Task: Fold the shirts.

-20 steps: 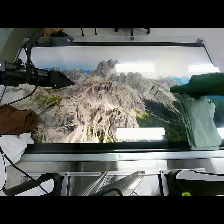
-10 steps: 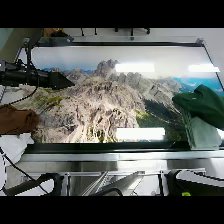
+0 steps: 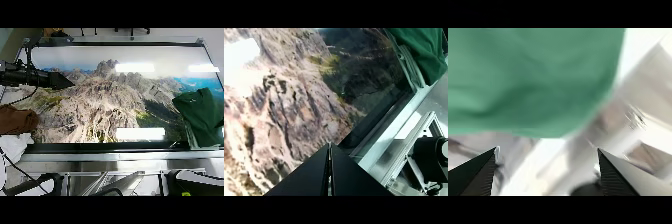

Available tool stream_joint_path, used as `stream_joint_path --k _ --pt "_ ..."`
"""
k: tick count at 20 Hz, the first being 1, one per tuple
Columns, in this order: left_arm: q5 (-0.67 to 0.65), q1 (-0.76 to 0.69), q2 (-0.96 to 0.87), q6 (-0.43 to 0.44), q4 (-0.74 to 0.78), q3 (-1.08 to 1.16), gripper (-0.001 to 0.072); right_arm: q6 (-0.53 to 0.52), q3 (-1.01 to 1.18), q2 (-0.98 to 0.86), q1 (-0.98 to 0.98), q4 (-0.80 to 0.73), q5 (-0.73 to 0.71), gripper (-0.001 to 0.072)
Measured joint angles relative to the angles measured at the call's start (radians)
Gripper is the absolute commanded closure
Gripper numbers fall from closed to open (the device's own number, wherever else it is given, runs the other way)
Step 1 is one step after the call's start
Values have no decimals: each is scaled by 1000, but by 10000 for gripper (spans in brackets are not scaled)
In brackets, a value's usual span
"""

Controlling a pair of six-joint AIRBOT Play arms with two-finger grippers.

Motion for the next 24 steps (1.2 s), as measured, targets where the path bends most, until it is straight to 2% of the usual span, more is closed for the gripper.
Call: stream_joint_path --k 3,4,9,17,24 --pt "4 0 0 -2 0 15 694 -2 103 -5 34 108 -42 634" --pt "4 0 2 -8 0 27 694 -6 123 -2 51 149 -60 692" --pt "35 -8 96 -50 -1 -27 694 -50 63 79 266 283 -208 694" --pt "166 -125 472 -68 6 -626 694 -104 -559 372 829 325 -503 693" --pt "243 -166 660 -72 8 -874 693 -108 -702 430 981 351 -581 693"
